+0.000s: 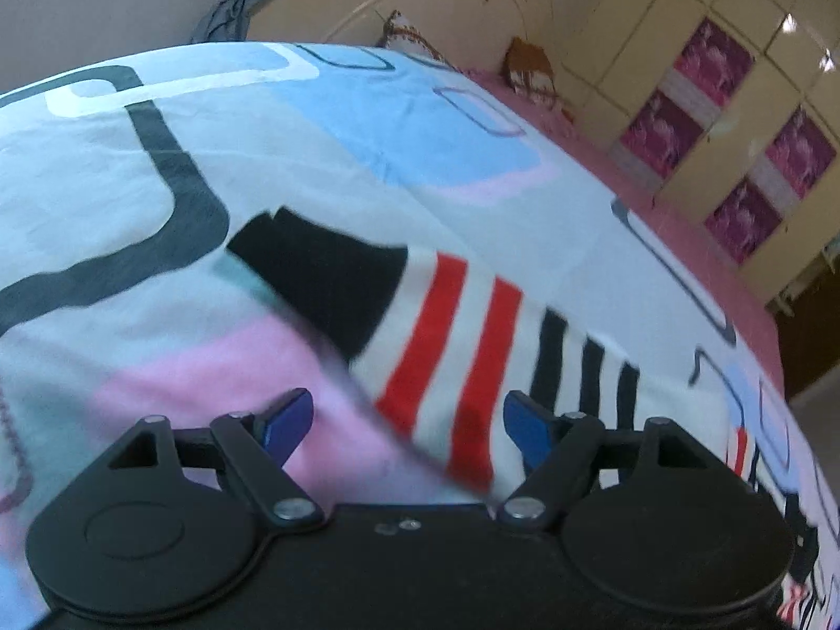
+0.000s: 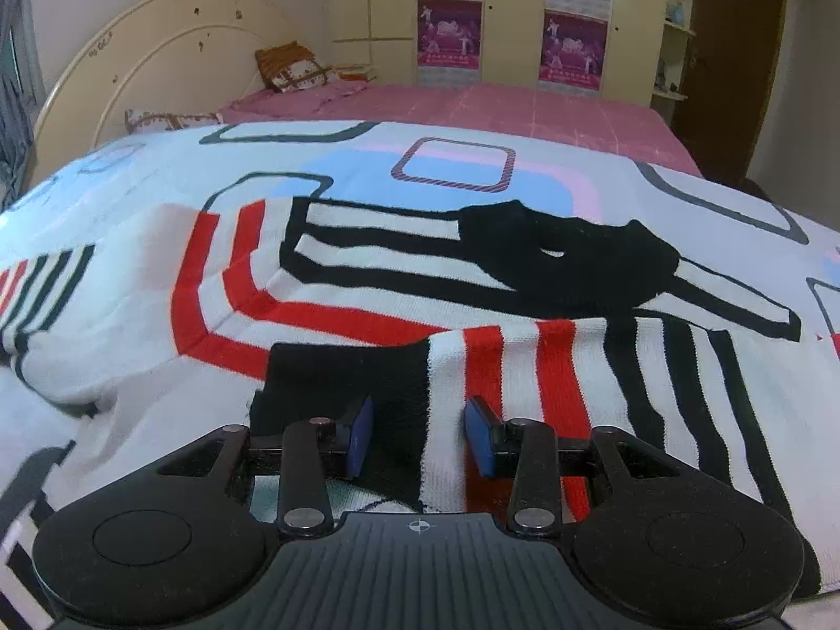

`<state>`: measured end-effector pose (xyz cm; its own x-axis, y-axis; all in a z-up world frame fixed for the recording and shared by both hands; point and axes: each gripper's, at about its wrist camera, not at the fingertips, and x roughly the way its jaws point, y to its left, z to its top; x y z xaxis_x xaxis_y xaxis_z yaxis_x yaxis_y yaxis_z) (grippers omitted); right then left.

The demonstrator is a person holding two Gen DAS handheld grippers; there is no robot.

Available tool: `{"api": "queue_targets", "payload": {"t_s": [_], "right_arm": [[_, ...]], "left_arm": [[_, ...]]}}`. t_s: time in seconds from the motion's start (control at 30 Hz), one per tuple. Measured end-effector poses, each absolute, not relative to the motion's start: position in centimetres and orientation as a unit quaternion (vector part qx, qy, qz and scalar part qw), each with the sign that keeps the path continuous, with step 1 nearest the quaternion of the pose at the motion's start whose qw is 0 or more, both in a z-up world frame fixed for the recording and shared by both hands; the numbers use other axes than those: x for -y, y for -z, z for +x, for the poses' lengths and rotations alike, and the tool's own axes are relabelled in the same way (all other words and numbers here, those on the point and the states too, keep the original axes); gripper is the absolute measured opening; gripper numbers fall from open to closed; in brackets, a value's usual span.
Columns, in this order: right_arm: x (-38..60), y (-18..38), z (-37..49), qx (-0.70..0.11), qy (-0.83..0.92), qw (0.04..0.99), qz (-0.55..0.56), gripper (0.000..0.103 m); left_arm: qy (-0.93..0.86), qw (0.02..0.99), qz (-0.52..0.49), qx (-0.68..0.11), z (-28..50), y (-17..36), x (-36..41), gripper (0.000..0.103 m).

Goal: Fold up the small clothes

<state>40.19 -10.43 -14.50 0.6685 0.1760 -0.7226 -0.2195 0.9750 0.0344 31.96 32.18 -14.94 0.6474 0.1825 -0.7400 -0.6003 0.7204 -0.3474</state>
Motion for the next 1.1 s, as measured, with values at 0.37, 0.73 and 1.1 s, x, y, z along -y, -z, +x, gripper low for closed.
{"api": "queue_targets", "payload": {"t_s": [0.37, 0.73, 1.1], "right_arm": [[10.6, 14.8, 40.1, -0.388, -0.106, 0.916, -0.02, 0.04], [12.3, 12.6, 39.2, -0.368, -0.099, 0.924, 0.031, 0.04], [18.3, 10.7, 35.7, -0.348, -0.055, 0.934, 0.054, 0.04]], "left_arm": [[-0.235, 0.874, -0.278, -0.323, 33.0, 15.1, -33.2, 0.006], [-0.053, 0.941, -0.195, -0.273, 34.5, 7.1, -22.9, 0.006], [0.189, 0.924, -0.114, -0.312, 37.2, 7.2, -4.1, 0.006]]}}
